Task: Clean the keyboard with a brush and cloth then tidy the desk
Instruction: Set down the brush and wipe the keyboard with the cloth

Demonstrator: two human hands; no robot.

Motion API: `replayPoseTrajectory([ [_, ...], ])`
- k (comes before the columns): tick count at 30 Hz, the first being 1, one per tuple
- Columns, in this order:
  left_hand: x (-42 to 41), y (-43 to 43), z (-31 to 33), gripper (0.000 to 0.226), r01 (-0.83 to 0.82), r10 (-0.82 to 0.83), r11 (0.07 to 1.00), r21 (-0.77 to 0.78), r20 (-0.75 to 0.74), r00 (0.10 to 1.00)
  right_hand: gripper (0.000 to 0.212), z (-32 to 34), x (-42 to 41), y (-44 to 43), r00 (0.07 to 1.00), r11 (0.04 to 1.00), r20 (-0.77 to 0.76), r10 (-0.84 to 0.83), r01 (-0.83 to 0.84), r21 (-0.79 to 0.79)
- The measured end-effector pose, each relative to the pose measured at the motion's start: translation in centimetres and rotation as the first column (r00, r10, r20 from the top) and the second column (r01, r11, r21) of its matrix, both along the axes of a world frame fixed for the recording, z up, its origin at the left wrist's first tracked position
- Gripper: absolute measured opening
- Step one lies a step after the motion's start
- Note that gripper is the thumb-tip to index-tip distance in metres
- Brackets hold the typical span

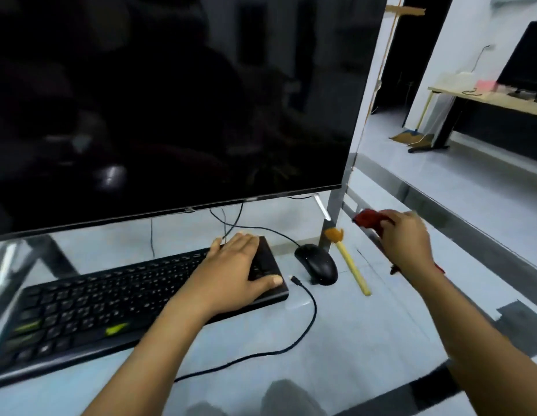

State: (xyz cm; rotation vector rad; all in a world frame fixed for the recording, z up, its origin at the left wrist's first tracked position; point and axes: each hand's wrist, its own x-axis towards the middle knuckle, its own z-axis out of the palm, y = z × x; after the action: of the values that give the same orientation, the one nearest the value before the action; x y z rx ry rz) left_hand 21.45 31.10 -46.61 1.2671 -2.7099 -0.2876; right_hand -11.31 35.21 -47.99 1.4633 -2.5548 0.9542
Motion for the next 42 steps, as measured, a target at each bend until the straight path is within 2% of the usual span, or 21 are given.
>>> replayPoseTrajectory([
  [3,3.9,-0.4,0.2,0.102,-0.081,0.081,0.996,0.044,0.012,0.997,0.029,2.8,4.8,-0.9,0.992,0.985,-0.076,0.098,-0.108,-0.134],
  [7,8.4,-0.7,0.1,0.117,-0.173,0.166,0.978,0.116,0.075,0.983,0.031,4.7,12.1,-2.0,0.937,0.928,-0.172,0.305,-0.333,-0.167],
  [11,11.4,-0.1,-0.5,0.123,-0.238,0.231,0.958,0.161,0.061,0.971,0.032,2.8,19.0,-2.4,0.868,0.867,-0.139,0.476,-0.490,-0.088],
  [14,12.0,0.1,-1.6,0.133,-0.239,0.234,0.959,0.153,0.051,0.971,0.032,0.3,23.7,-1.4,0.732,0.733,-0.035,0.680,-0.680,0.024],
  [16,12.1,0.0,-1.9,0.133,-0.250,0.246,0.958,0.144,0.044,0.968,0.030,-1.4,25.6,-0.7,0.616,0.625,-0.108,0.780,-0.772,0.115],
  [17,12.1,0.1,-1.9,0.131,-0.255,0.252,0.956,0.142,0.042,0.967,0.029,-2.1,25.6,-1.0,0.602,0.620,-0.156,0.783,-0.773,0.134],
  [18,12.1,0.1,-1.9,0.130,-0.259,0.256,0.956,0.141,0.039,0.966,0.029,-2.1,25.3,-1.4,0.637,0.659,-0.173,0.751,-0.739,0.142],
  [21,12.0,0.2,-2.0,0.132,-0.270,0.267,0.953,0.137,0.035,0.963,0.033,-1.4,24.2,-3.3,0.836,0.859,-0.201,0.511,-0.488,0.155],
  [22,12.0,0.2,-2.0,0.132,-0.273,0.271,0.953,0.134,0.035,0.962,0.035,-1.3,24.4,-3.6,0.853,0.880,-0.225,0.472,-0.440,0.178],
  [24,12.0,0.2,-2.1,0.131,-0.273,0.271,0.954,0.125,0.038,0.962,0.037,-0.7,26.3,-3.2,0.805,0.830,-0.211,0.555,-0.517,0.209],
  [27,12.1,0.2,-2.2,0.129,-0.272,0.271,0.956,0.111,0.028,0.962,0.042,-0.5,27.4,-2.2,0.666,0.680,-0.163,0.728,-0.669,0.302],
  [28,12.1,0.2,-2.2,0.129,-0.270,0.269,0.957,0.109,0.025,0.963,0.040,-0.5,26.7,-2.7,0.670,0.689,-0.180,0.720,-0.659,0.303],
  [31,12.2,0.3,-2.2,0.131,-0.274,0.273,0.955,0.116,0.020,0.962,0.032,-0.4,24.0,-5.1,0.841,0.859,-0.196,0.504,-0.465,0.213],
  [33,12.1,0.3,-2.2,0.131,-0.276,0.276,0.953,0.124,0.020,0.961,0.031,-0.7,24.1,-5.3,0.881,0.900,-0.199,0.429,-0.396,0.184],
  [35,12.2,0.4,-2.2,0.131,-0.279,0.279,0.953,0.122,0.015,0.960,0.032,-0.9,26.0,-4.1,0.810,0.830,-0.189,0.556,-0.528,0.180],
  [37,12.2,0.3,-2.2,0.130,-0.280,0.281,0.953,0.112,0.009,0.960,0.033,-1.2,27.2,-2.4,0.675,0.696,-0.172,0.718,-0.693,0.187],
  [38,12.2,0.3,-2.1,0.130,-0.280,0.280,0.954,0.107,0.008,0.960,0.033,-1.1,26.8,-2.5,0.650,0.675,-0.182,0.737,-0.712,0.190],
  [39,12.2,0.3,-2.0,0.131,-0.278,0.278,0.955,0.104,0.010,0.960,0.031,-0.9,25.9,-3.2,0.679,0.709,-0.203,0.705,-0.678,0.195],
  [42,12.3,0.4,-1.9,0.131,-0.275,0.276,0.955,0.115,0.012,0.961,0.029,-0.8,22.9,-6.2,0.895,0.915,-0.207,0.396,-0.366,0.168],
])
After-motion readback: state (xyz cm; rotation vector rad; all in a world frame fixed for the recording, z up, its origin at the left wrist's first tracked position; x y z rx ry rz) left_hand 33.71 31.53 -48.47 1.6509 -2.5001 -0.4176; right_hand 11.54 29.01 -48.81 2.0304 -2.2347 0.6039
